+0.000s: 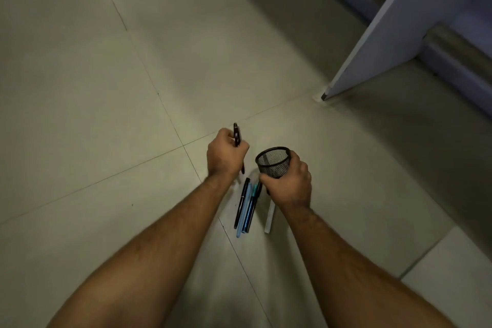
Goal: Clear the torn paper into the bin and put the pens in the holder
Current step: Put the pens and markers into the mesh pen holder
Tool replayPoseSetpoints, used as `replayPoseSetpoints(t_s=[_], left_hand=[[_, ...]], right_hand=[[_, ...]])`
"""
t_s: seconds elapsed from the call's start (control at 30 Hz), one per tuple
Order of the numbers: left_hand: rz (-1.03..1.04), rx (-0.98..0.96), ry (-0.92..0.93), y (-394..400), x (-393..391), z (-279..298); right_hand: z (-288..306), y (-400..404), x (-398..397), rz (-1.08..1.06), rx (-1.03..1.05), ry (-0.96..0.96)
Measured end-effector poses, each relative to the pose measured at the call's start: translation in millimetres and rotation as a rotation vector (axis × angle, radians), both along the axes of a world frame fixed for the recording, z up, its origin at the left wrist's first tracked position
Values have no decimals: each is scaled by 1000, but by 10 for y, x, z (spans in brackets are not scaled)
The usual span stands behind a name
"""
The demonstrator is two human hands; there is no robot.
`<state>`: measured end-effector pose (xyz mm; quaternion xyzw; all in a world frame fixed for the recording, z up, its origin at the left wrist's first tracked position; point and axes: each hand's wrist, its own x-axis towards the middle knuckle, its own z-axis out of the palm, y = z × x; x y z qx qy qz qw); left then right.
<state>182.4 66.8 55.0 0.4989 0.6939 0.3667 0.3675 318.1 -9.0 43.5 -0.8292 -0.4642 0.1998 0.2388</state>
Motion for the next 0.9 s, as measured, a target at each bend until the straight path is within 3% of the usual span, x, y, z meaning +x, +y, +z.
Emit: replayPoseSetpoints(t_s=[0.1, 0.2, 0.37, 0.47, 0.6, 0.67, 0.8, 0.9], left_hand=[[-12, 120, -192, 107, 121, 202], [-50, 121, -347, 107, 252, 211], [-313, -2, -235, -71, 399, 19], [-297, -24, -174, -66, 367, -61], [-164, -78, -352, -12, 249, -94], [-91, -106, -288, -35, 140, -204], [-267, -324, 158, -249, -22, -616], [-329, -384, 283, -405, -31, -775]], right_hand=[[9, -6, 83, -13, -10, -6], [-7, -12, 111, 22, -26, 8], [25, 9, 159, -12, 27, 65], [49, -1, 184, -20, 61, 109], [11, -32, 205, -16, 70, 198], [1, -39, 210, -17, 76, 224], [-39, -55, 230, -22, 78, 237], [-80, -55, 237, -15, 72, 248]])
